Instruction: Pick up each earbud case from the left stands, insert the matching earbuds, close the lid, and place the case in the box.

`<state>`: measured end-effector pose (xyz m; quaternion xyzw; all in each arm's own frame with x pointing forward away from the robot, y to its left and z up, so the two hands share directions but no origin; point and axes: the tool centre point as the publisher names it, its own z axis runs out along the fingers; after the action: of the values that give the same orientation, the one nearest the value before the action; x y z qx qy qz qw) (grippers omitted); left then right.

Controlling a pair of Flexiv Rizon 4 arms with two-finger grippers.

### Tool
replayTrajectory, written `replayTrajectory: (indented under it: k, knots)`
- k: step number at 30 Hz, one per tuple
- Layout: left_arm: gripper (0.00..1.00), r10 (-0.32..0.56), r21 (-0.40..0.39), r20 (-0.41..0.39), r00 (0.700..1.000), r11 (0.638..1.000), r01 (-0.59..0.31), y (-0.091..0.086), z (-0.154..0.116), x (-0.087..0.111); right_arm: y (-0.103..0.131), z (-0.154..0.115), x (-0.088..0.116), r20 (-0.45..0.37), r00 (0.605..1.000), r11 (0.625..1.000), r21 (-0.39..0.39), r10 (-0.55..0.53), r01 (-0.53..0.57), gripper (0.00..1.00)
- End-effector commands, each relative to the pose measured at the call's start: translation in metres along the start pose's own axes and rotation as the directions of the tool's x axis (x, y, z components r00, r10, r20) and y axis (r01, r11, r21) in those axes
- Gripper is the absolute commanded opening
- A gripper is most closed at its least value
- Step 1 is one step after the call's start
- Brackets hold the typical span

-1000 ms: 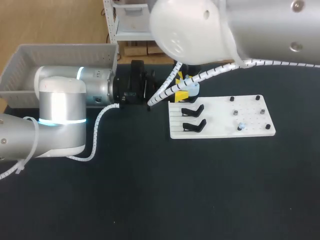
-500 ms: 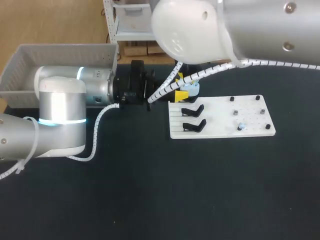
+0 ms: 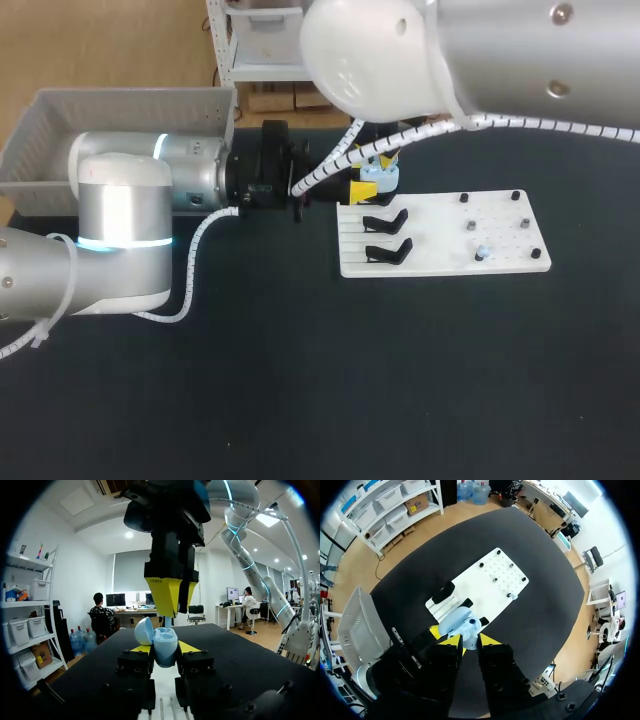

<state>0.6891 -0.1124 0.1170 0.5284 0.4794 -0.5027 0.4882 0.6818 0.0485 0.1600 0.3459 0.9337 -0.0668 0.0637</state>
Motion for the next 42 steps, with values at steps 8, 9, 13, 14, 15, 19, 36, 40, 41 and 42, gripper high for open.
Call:
replayTrajectory:
  k: [8, 9, 13, 14, 15, 19, 36, 40, 41, 42]
  knots:
    - [0.00, 0.003, -0.004, 0.002, 1.000, 1.000, -0.003, -0.001, 0.000, 0.001, 0.000, 0.005, -0.004, -0.006, 1.000, 1.000, -0.002, 0.011, -0.011, 0.00]
    - [0.00, 0.003, -0.004, 0.002, 1.000, 1.000, -0.003, -0.001, 0.000, 0.001, 0.000, 0.005, -0.004, -0.007, 1.000, 1.000, -0.002, 0.012, -0.012, 0.00]
    - [0.00, 0.003, -0.004, 0.002, 1.000, 1.000, -0.003, -0.001, 0.000, 0.001, 0.000, 0.007, -0.006, -0.008, 1.000, 1.000, 0.000, 0.016, -0.016, 0.00]
    - [0.00, 0.003, -0.004, 0.002, 1.000, 1.000, -0.003, -0.001, 0.000, 0.001, 0.000, 0.008, -0.006, -0.007, 1.000, 1.000, 0.001, 0.016, -0.016, 0.00]
    - [0.00, 0.003, -0.004, 0.002, 1.000, 1.000, -0.003, -0.001, 0.000, 0.001, 0.000, 0.009, -0.006, -0.007, 1.000, 1.000, 0.002, 0.016, -0.016, 0.00]
    - [0.00, 0.003, -0.004, 0.002, 1.000, 1.000, -0.003, -0.001, 0.000, 0.001, 0.000, 0.011, -0.007, -0.005, 1.000, 1.000, 0.004, 0.018, -0.018, 0.00]
    - [0.00, 0.003, -0.004, 0.002, 1.000, 1.000, -0.003, -0.001, 0.000, 0.001, 0.000, 0.018, -0.010, 0.000, 1.000, 1.000, 0.013, 0.025, -0.025, 0.05]
    - [0.00, 0.003, -0.004, 0.002, 1.000, 1.000, -0.003, -0.001, 0.000, 0.001, -0.004, 0.012, -0.010, 0.001, 0.999, 0.999, -0.014, 0.033, -0.033, 0.84]
    - [0.00, 0.003, -0.004, 0.002, 1.000, 1.000, -0.003, -0.001, 0.000, 0.001, -0.006, 0.008, -0.009, 0.003, 0.999, 0.999, -0.024, 0.034, -0.034, 0.96]
    - [0.00, 0.003, -0.004, 0.002, 1.000, 1.000, -0.003, -0.001, 0.000, 0.001, -0.009, 0.003, -0.008, 0.004, 0.999, 0.999, -0.039, 0.036, -0.036, 1.00]
